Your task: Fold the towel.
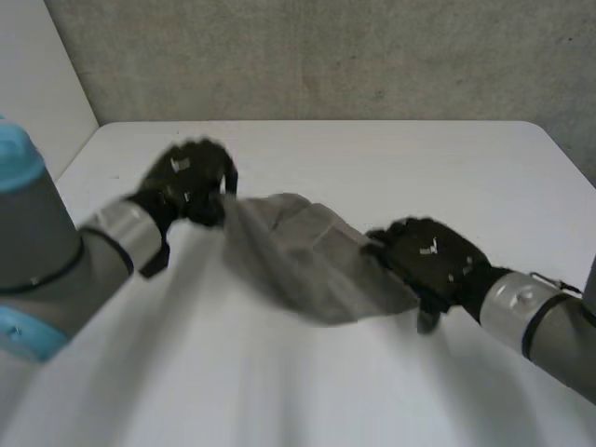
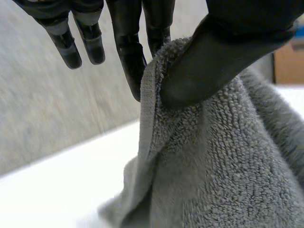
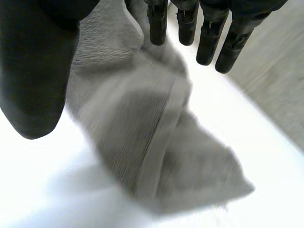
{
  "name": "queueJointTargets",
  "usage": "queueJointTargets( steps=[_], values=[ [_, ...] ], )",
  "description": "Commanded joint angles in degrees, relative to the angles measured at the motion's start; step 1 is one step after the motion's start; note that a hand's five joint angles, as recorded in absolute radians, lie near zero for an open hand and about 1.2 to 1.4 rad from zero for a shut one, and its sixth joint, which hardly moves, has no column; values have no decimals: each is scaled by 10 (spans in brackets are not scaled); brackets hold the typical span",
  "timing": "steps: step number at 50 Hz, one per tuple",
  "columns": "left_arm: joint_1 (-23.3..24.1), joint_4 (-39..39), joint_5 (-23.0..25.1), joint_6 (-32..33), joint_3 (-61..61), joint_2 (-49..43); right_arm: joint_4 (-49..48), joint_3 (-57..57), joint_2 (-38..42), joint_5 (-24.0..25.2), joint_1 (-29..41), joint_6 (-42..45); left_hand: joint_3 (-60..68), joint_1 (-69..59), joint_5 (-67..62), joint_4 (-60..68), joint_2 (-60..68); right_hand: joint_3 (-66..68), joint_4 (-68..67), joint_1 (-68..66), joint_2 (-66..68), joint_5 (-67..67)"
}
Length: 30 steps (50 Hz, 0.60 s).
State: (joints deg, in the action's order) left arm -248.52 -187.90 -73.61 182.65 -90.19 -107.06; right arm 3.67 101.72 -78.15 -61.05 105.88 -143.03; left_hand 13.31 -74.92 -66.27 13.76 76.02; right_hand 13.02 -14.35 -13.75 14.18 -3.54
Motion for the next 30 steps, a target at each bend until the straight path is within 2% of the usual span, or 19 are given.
queueJointTargets(
  steps=[1, 10, 15, 19, 21, 24, 26, 29, 30],
  values=[
    [-6, 0, 0, 124, -90, -8, 63, -43, 3, -12, -14, -1, -33, -51, -37, -38, 40, -30, 44, 37, -42, 35],
    [-18, -4, 0, 130, -160, 4, 26, -71, 20, -21, 1, -137, -33, -51, -37, -38, 40, -30, 44, 37, -42, 35],
    [-20, -4, 0, 130, -177, 22, 25, -109, 55, -30, 38, -196, -33, 26, 40, -38, -37, -30, 44, 37, -42, 35],
    [-20, -4, 0, 130, -189, 28, 21, -146, 86, -43, 71, -213, -33, 105, 119, -38, -116, -30, 44, 37, -42, 35],
    [-20, -5, 1, 130, -192, 29, 23, -202, 136, -67, 94, -212, -33, 112, 126, -38, -123, -30, 44, 37, -42, 35],
    [-20, -7, 1, 130, -199, 29, 28, -234, 164, -76, 104, -210, -33, 115, 129, -38, -126, -30, 44, 37, -42, 35],
    [-19, -10, 1, 130, -202, 29, 41, -299, 222, -91, 118, -205, -33, 116, 129, -38, -126, -30, 44, 37, -42, 35],
    [-20, -17, 1, 130, -208, 28, 54, -333, 251, -94, 121, -200, -33, 116, 129, -38, -126, -30, 44, 37, -42, 35],
    [-20, -17, 1, 130, -208, 28, 67, -374, 281, -96, 128, -197, -33, 116, 129, -38, -126, -30, 44, 37, -42, 35]
  ],
)
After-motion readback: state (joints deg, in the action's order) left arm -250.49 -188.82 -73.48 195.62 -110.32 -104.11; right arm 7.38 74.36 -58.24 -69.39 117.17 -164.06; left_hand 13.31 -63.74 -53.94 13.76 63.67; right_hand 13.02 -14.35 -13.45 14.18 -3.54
